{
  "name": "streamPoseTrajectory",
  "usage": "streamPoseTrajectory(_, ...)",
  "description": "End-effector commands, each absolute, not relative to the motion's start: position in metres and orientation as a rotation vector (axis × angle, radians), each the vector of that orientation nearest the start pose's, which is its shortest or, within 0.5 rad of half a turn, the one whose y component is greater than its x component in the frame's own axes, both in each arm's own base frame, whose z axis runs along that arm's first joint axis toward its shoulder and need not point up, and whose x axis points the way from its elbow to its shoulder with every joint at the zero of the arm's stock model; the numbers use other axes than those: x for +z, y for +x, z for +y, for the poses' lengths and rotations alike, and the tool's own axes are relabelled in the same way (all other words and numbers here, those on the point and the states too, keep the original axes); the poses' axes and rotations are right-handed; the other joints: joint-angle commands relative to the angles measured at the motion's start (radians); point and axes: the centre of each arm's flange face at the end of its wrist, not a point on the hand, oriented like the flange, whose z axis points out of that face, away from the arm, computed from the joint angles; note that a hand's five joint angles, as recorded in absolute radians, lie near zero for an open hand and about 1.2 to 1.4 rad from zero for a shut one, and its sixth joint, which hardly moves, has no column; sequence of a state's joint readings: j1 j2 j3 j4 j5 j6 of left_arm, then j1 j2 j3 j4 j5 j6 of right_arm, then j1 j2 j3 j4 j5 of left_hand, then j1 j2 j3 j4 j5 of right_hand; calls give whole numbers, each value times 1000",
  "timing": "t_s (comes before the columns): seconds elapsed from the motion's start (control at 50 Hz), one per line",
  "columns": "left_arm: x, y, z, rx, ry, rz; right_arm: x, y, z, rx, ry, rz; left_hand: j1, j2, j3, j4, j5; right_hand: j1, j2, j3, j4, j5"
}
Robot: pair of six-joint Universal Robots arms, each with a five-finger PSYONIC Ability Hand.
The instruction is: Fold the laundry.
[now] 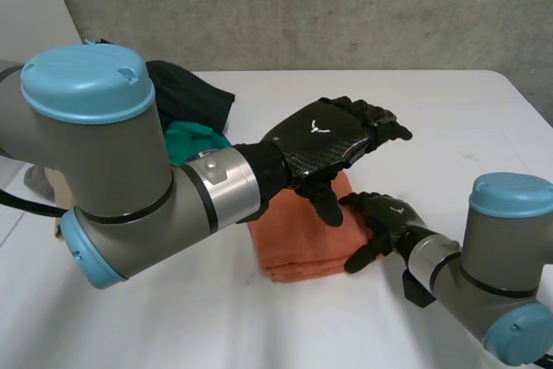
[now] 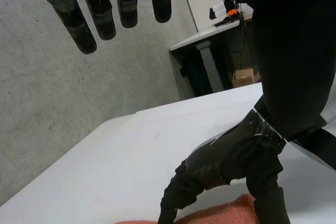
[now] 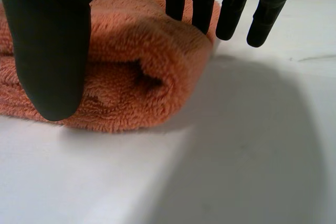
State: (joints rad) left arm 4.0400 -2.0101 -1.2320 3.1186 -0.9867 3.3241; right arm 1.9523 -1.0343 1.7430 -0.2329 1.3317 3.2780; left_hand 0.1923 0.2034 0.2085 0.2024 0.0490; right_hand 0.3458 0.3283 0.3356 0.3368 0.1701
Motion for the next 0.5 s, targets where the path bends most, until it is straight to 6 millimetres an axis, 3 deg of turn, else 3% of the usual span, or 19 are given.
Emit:
streamPoseTrajectory(0.02, 256, -379, -186, 1448, -1211, -1481, 104, 273, -245, -1309, -495, 2268, 24, 13, 8, 14, -7, 214, 232, 225, 223, 216)
streamPoseTrajectory(0.06, 256, -379, -186, 1448, -1211, -1481, 104, 277, -245, -1312, -510, 2257, 24, 13, 8, 14, -7, 337, 355, 348, 346, 339)
streamPoseTrajectory(0.14, 256, -379, -185, 1445, -1212, -1481, 101, 281, -247, -1314, -517, 2256, 24, 13, 8, 14, -7, 813, 830, 823, 822, 814)
streamPoseTrajectory(0.16, 256, -379, -186, 1446, -1211, -1482, 102, 282, -251, -1325, -511, 2253, 21, 10, 5, 11, -10, 1048, 1066, 1058, 1057, 1049)
streamPoseTrajectory(0.3, 258, -379, -186, 1452, -1211, -1477, 124, 281, -276, -1471, -438, 2223, 21, 10, 5, 11, -10, 1050, 1068, 1061, 1059, 1052)
streamPoseTrajectory(0.38, 261, -379, -186, 1463, -1211, -1467, 144, 279, -309, -1608, -363, 2179, 21, 10, 5, 11, -10, 1050, 1068, 1061, 1059, 1052)
streamPoseTrajectory(0.4, 265, -378, -186, 1475, -1210, -1459, 147, 270, -329, -1665, -312, 2181, 21, 10, 5, 11, -10, 1050, 1068, 1061, 1059, 1052)
streamPoseTrajectory(0.5, 275, -374, -188, 1506, -1200, -1446, 151, 242, -387, -1801, -137, 2179, 21, 10, 5, 11, -10, 1050, 1068, 1061, 1059, 1052)
